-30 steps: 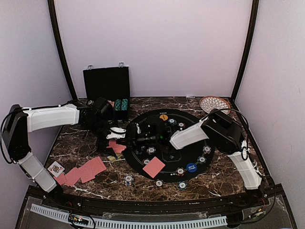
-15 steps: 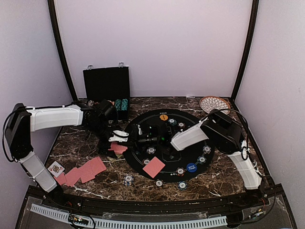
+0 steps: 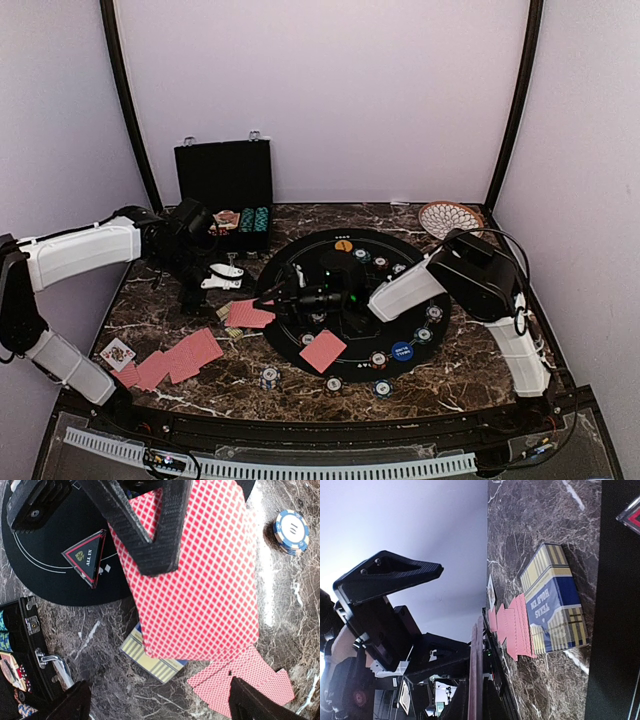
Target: Distribute texas hold em gaming equipment
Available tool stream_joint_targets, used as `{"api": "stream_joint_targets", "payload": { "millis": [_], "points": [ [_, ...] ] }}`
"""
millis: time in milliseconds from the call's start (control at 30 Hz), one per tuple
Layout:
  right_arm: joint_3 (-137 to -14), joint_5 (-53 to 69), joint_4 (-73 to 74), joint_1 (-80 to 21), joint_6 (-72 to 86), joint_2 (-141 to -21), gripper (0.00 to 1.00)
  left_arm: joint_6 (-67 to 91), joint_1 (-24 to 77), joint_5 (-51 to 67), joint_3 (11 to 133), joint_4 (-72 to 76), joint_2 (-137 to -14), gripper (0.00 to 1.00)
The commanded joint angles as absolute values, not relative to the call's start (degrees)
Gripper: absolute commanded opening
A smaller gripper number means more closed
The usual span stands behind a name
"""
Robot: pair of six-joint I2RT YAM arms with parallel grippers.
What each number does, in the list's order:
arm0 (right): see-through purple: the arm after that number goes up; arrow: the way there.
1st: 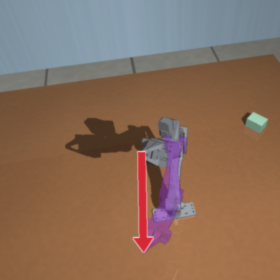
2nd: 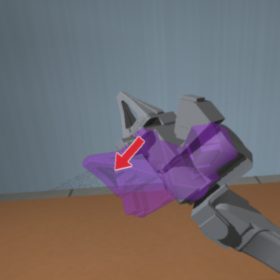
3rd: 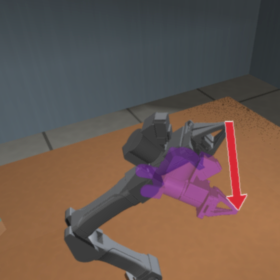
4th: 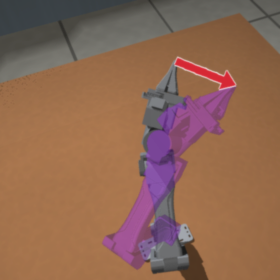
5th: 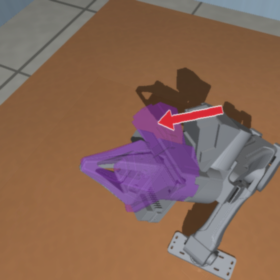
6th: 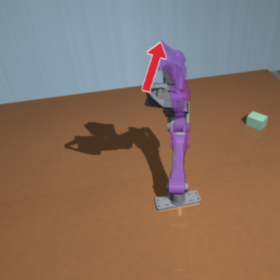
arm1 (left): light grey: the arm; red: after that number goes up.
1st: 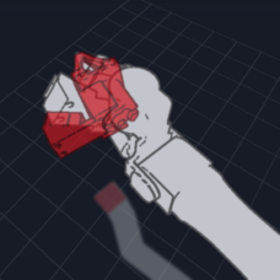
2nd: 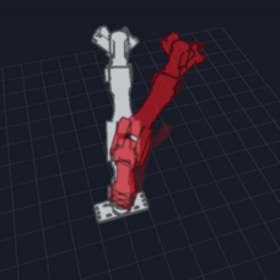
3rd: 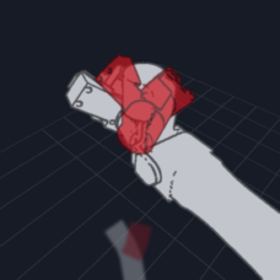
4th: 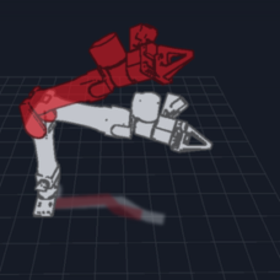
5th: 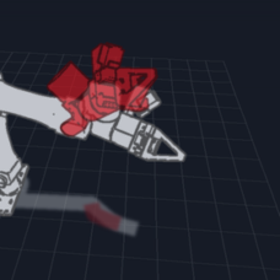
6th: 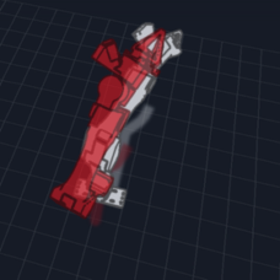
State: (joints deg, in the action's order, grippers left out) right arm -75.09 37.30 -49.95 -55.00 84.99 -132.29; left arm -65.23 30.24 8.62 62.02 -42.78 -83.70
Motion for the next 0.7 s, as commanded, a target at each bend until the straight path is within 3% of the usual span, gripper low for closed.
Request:
{"api": "stream_joint_targets", "payload": {
  "millis": [0,667],
  "points": [
    [-74.53,39.09,-55.47,-54.86,84.91,-129.27,0.00,-66.46,29.49,10.39,60.27,-45.09,-81.17,0.99],
    [-78.96,38.80,-57.93,-55.28,87.28,-131.03,0.00,-59.56,35.64,13.06,67.49,-43.04,-89.25,0.99]
  ]
}}
